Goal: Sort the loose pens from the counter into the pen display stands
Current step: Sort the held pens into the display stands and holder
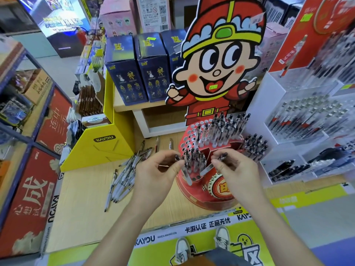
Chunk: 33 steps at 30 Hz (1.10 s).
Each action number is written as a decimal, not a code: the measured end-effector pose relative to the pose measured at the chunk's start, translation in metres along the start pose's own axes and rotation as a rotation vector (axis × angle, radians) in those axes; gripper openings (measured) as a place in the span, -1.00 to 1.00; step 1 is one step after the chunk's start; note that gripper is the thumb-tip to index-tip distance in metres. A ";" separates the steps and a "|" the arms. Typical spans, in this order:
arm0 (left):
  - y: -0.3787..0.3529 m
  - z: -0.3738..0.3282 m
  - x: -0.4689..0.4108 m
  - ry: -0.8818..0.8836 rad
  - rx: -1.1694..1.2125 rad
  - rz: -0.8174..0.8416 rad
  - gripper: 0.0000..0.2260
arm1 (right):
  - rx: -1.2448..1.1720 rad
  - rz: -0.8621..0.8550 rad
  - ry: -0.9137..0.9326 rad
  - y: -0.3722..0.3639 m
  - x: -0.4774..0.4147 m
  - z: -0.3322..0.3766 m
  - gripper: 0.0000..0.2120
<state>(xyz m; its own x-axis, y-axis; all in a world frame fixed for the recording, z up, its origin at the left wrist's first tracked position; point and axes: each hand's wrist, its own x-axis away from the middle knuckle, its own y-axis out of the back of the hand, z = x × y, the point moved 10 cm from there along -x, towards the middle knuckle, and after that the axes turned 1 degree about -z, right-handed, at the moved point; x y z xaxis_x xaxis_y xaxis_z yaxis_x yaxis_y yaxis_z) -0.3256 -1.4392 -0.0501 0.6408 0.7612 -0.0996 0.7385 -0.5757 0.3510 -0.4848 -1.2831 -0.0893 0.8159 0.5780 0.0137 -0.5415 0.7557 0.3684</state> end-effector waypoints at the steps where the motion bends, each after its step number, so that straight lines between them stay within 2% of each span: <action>1: 0.000 -0.001 0.001 -0.007 -0.004 -0.005 -0.75 | 0.030 -0.003 -0.005 -0.003 0.002 -0.005 -0.87; 9: 0.003 -0.005 0.004 -0.049 -0.013 -0.022 -0.77 | 0.164 -0.028 0.063 -0.015 0.001 -0.018 -0.90; 15: 0.002 -0.010 0.005 -0.105 -0.034 -0.023 -0.79 | 0.440 -0.005 0.262 -0.031 0.004 0.000 -0.66; 19: 0.003 -0.014 0.005 -0.171 -0.077 -0.032 -0.79 | 0.482 0.026 0.391 -0.040 0.013 0.008 -0.61; 24: -0.003 -0.018 0.006 -0.254 -0.155 -0.011 -0.78 | 0.525 -0.023 0.473 -0.037 0.020 0.014 -0.44; 26: -0.007 -0.020 0.007 -0.302 -0.198 -0.004 -0.81 | 0.548 -0.067 0.536 -0.036 0.025 0.018 -0.49; 29: -0.011 -0.021 0.008 -0.346 -0.233 0.006 -0.81 | 0.561 -0.085 0.617 -0.037 0.036 0.021 -0.73; 31: -0.014 -0.020 0.006 -0.345 -0.239 0.021 -0.80 | 0.524 -0.058 0.556 -0.036 0.032 0.017 -0.82; 33: -0.017 -0.017 0.005 -0.341 -0.248 0.035 -0.79 | 0.420 -0.011 0.386 -0.034 0.018 0.004 -0.79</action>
<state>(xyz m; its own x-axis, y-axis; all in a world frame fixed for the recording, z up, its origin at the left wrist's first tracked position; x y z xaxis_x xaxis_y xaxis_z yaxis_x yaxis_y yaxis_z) -0.3386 -1.4207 -0.0407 0.7278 0.5765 -0.3715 0.6692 -0.4784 0.5686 -0.4513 -1.2995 -0.0982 0.6451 0.7011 -0.3038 -0.3420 0.6205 0.7057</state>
